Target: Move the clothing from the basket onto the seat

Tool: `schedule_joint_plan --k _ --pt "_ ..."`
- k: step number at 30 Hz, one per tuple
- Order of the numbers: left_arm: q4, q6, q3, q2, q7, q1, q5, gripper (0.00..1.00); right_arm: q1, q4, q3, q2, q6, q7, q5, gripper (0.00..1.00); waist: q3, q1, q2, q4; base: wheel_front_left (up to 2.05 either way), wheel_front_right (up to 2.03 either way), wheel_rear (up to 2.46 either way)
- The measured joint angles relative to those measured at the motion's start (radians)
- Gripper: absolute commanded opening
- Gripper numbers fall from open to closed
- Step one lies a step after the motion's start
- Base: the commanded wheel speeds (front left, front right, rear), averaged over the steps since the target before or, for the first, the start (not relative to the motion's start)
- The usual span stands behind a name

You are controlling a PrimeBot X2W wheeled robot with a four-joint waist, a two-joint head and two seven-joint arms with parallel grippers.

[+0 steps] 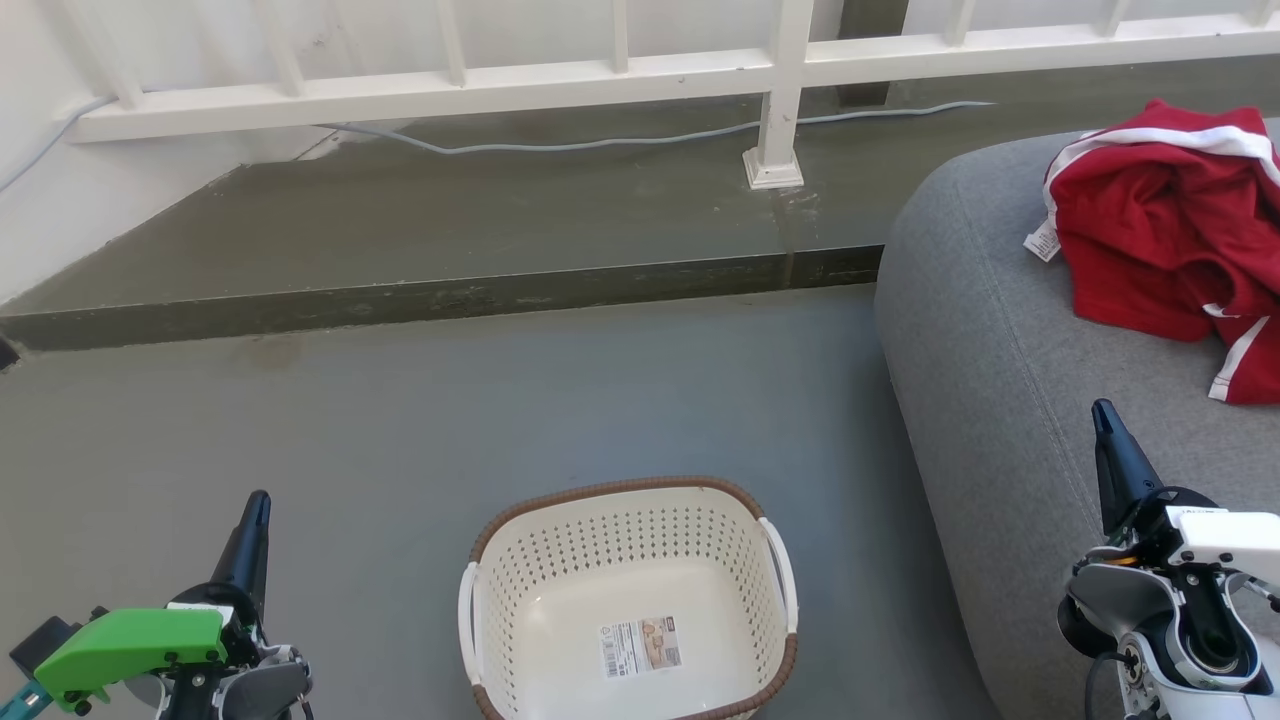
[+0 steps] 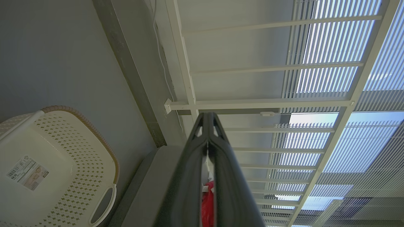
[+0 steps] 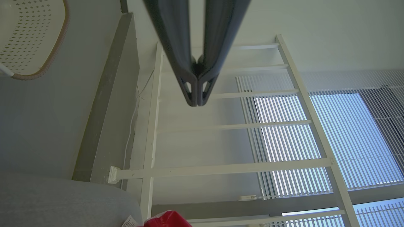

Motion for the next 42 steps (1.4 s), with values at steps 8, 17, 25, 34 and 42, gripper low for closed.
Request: schedule_joint_plan --k 8,17,25,34,42 --pt "0.0 0.0 0.001 0.0 0.0 0.0 0.0 0.0 0.0 0.001 0.0 0.0 0.0 0.0 0.0 0.0 0.0 0.0 0.0 0.0 0.0 0.0 0.0" --pt "0.001 0.0 0.003 -0.001 0.0 0.0 0.0 0.0 0.0 0.001 -0.001 0.0 0.0 0.0 0.0 0.0 0.0 0.0 0.0 0.0 0.0 0.0 0.0" --pt "0.002 0.0 0.003 -0.001 0.0 -0.001 0.0 0.0 0.0 0.002 -0.002 0.0 0.0 0.0 0.0 0.0 0.0 0.0 0.0 0.0 0.0 0.0 0.0" --pt "0.002 0.0 0.004 -0.001 0.001 -0.001 0.0 0.0 0.0 0.002 -0.002 0.0 0.0 0.0 0.0 0.0 0.0 0.0 0.0 0.0 0.0 0.0 0.0" --pt "0.003 0.0 0.004 -0.002 0.001 -0.009 0.0 0.0 0.0 0.002 -0.003 0.0 0.0 0.0 0.0 0.0 0.0 0.0 0.0 0.0 0.0 0.0 0.0"
